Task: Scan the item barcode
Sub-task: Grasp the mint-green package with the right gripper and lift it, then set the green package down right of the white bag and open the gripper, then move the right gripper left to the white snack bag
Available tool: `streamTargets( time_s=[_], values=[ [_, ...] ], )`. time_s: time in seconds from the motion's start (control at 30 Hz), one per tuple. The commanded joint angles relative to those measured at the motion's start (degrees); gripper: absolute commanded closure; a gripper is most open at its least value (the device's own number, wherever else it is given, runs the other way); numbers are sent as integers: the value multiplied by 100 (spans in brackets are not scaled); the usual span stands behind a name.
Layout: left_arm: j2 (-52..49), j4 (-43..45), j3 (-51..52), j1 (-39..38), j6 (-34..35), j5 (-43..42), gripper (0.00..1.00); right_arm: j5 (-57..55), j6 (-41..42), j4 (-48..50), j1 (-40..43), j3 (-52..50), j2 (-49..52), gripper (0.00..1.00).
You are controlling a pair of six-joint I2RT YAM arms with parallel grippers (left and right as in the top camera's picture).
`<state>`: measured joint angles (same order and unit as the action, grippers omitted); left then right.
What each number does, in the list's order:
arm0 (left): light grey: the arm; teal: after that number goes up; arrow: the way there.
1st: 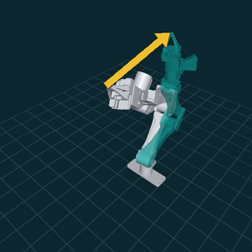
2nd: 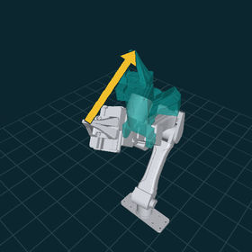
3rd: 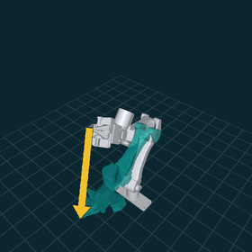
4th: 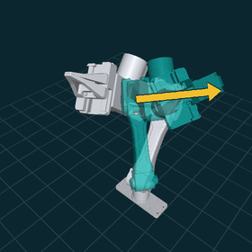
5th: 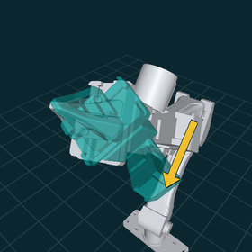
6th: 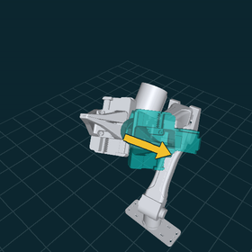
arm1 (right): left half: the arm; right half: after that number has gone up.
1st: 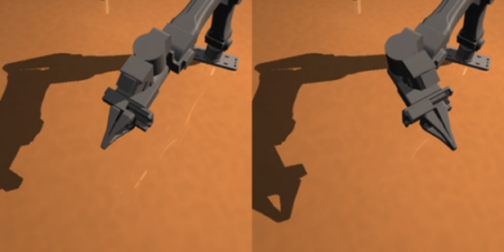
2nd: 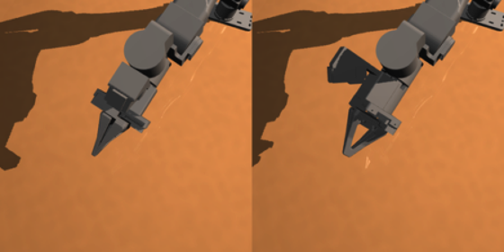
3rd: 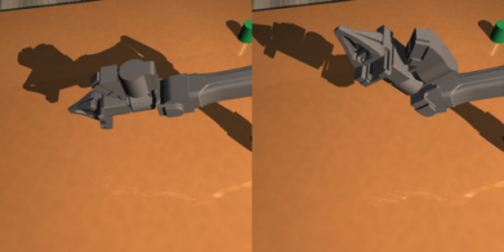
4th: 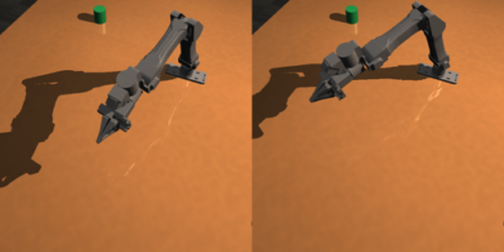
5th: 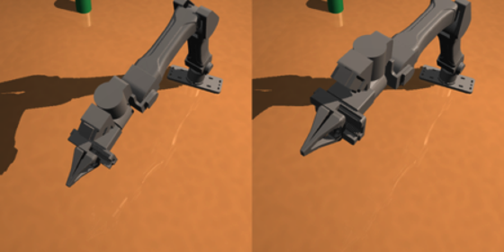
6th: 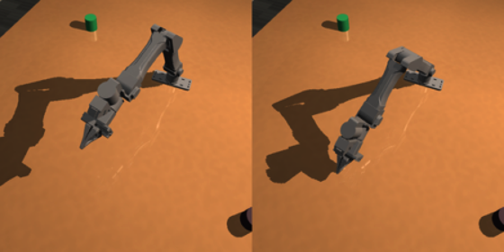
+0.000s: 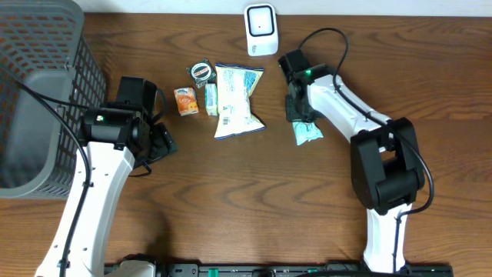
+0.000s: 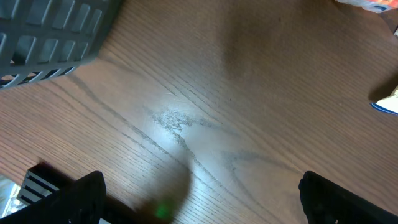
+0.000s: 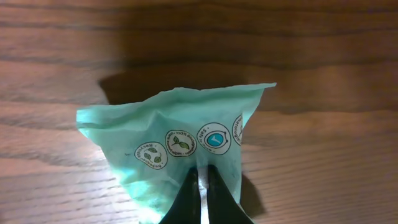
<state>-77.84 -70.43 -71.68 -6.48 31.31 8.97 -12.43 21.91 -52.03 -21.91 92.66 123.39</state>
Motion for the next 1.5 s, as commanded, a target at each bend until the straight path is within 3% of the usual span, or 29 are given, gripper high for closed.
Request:
streamTargets(
  time_s=[0.0,0.23,0.37,0.5,0.7,1.0,1.33,1.47],
  values=[
    [-13,-17,22,20,28,57,2,-76,33,-229,267,153,92,99],
    [-13,-17,22,20,31,55,3,448,28,-1346,570,905,-330,98],
    [-13,-17,22,20,31,55,2,704,31,-1827,568,933,-417,94],
    [-13,-17,22,20,28,55,2,706,33,-2260,529,807,-413,98],
    [-13,-17,22,20,31,55,2,673,33,-2002,387,264,-413,99],
    [-13,-17,22,20,31,55,2,656,33,-529,393,-1182,-413,99],
    [-13,-17,22,20,31,55,2,313,-13,-2243,577,-354,-437,99],
    [-13,-17,22,20,31,55,2,361,-15,-3088,551,538,-437,72]
  ],
)
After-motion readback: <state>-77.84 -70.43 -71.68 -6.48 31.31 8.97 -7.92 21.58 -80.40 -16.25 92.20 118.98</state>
